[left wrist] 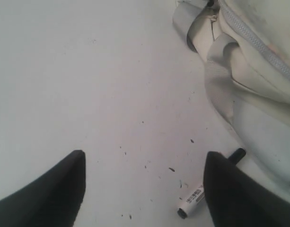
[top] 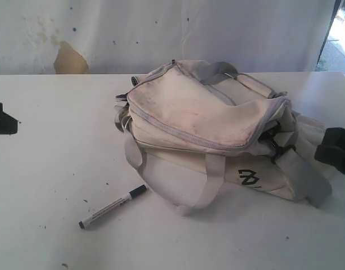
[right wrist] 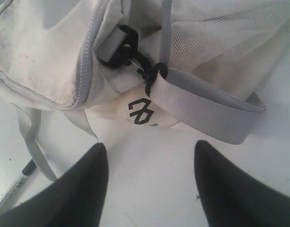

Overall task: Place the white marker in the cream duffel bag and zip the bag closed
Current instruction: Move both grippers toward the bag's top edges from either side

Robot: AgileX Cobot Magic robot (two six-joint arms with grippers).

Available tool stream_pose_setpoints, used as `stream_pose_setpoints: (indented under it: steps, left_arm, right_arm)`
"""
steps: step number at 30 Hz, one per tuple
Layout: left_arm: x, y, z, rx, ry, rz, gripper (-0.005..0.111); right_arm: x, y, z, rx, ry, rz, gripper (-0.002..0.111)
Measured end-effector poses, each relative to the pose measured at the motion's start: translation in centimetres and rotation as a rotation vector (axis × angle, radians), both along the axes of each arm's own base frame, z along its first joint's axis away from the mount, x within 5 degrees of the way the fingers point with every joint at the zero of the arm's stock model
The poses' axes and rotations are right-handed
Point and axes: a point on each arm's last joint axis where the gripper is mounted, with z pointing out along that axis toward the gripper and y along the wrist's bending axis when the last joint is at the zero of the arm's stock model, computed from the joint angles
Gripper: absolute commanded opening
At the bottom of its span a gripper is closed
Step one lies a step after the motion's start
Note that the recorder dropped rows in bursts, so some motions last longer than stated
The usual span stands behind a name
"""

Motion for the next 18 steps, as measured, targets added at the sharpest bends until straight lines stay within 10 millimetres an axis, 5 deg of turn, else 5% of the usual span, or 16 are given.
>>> stream_pose_setpoints:
  steps: [18]
  left_arm:
    - [8.6,-2.0,-1.0,-0.157,0.112,-0.128,0.077]
  right_arm:
    - [2.8,0.1,5.3,0.0,-0.124,0.009,0.051]
